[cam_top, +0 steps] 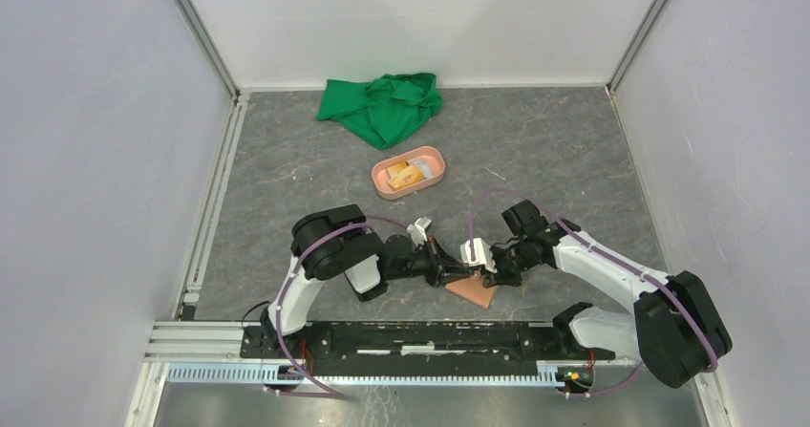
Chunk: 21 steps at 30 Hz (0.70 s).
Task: Put the credit cards into the card holder
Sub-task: Close the card holder at the center of the board.
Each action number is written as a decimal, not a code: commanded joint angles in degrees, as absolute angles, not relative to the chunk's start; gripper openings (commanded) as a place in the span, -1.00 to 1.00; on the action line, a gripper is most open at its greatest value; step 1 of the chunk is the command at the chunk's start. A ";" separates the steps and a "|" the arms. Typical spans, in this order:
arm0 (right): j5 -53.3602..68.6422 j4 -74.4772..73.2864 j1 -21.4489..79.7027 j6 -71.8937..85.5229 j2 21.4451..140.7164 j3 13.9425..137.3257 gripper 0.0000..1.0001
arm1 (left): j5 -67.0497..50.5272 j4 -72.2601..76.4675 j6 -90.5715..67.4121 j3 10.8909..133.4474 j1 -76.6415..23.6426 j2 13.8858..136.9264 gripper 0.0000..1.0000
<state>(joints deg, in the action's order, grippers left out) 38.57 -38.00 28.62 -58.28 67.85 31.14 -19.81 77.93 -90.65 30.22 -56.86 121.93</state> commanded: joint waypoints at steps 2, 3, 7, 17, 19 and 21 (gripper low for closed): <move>30.76 -35.64 28.68 -59.50 69.67 30.23 -1.00 | -18.96 78.34 -93.99 28.32 -55.79 126.02 -0.96; 30.76 -35.65 28.62 -59.48 69.70 30.23 -1.00 | -19.23 77.34 -93.40 28.52 -55.81 125.89 -0.96; 30.77 -35.63 28.66 -59.41 69.68 30.24 -1.00 | -20.38 73.54 -90.82 29.00 -55.87 123.95 -0.96; 30.67 -35.72 28.65 -59.39 69.57 30.31 -1.00 | -17.32 56.12 -81.49 29.69 -55.49 116.11 -0.96; 30.72 -35.70 28.62 -59.50 69.48 30.23 -1.00 | -17.48 54.62 -80.75 30.79 -55.46 116.03 -0.96; 30.72 -35.76 28.58 -59.50 69.45 30.32 -1.00 | -17.74 52.79 -79.67 32.15 -55.38 116.10 -0.96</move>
<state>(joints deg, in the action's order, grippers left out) 38.50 -37.34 28.73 -58.26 67.99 31.18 -19.66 65.12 -86.52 30.81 -56.05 116.03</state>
